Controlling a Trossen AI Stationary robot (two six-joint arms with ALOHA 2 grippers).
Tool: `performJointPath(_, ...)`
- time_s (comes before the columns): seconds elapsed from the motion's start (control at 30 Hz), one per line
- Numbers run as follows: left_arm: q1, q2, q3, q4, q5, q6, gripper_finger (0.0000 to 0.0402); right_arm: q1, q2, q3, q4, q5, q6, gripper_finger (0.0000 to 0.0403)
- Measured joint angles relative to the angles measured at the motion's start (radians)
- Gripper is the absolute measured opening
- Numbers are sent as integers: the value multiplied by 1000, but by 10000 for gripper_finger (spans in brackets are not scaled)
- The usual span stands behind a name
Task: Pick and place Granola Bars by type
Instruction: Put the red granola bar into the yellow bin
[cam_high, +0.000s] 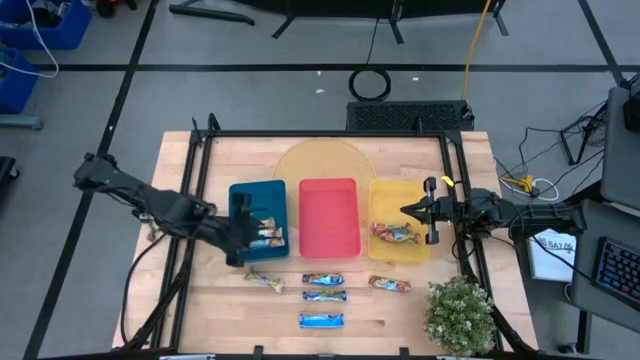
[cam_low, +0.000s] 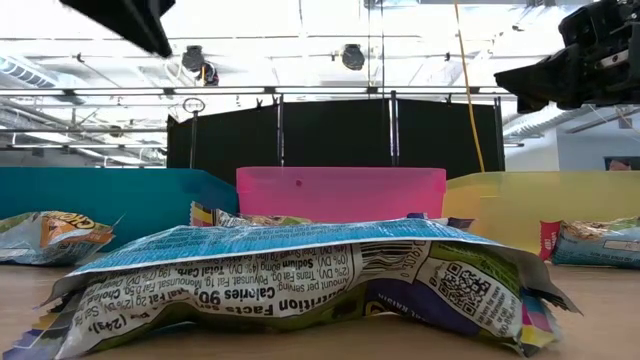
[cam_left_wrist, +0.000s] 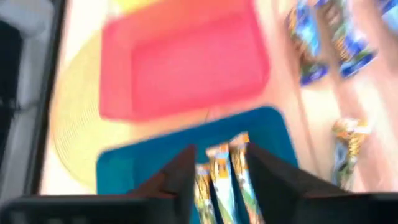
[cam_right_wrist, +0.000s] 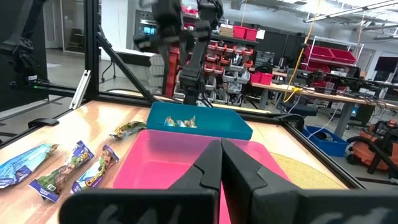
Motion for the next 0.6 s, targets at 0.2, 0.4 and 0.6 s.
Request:
performJointPath(0.2,54,-181,-44,141,40,177,13,0,0,0,0,0,1,0)
performJointPath(0.4,142,-449,-271,534,216,340,6,0,0,0,3,0,-11,0)
performJointPath(0.6,229,-596,-518,698,250,324,4,0,0,0,8,0,-24,0)
